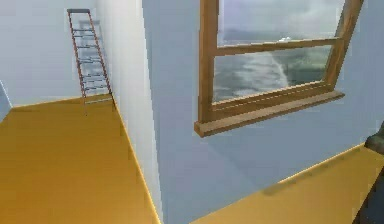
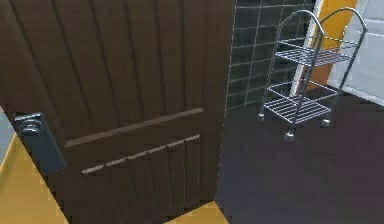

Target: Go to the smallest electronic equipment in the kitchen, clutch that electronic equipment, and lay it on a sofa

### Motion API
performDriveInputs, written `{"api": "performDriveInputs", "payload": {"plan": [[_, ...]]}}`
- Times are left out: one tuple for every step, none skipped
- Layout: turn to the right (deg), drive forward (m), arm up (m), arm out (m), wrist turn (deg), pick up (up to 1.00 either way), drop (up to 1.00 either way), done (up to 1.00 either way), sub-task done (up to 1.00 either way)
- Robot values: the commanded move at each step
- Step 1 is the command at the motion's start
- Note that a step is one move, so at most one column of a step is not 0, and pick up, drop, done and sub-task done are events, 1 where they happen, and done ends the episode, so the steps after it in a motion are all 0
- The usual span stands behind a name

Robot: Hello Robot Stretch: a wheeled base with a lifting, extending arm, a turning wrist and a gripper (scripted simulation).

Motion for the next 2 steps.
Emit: {"api": "performDriveInputs", "payload": {"plan": [[30.0, 0.0, 0.0, 0.0, 0.0, 0.0, 0.0, 0.0, 0.0], [3.0, 0.0, 0.0, 0.0, 0.0, 0.0, 0.0, 0.0, 0.0]]}}
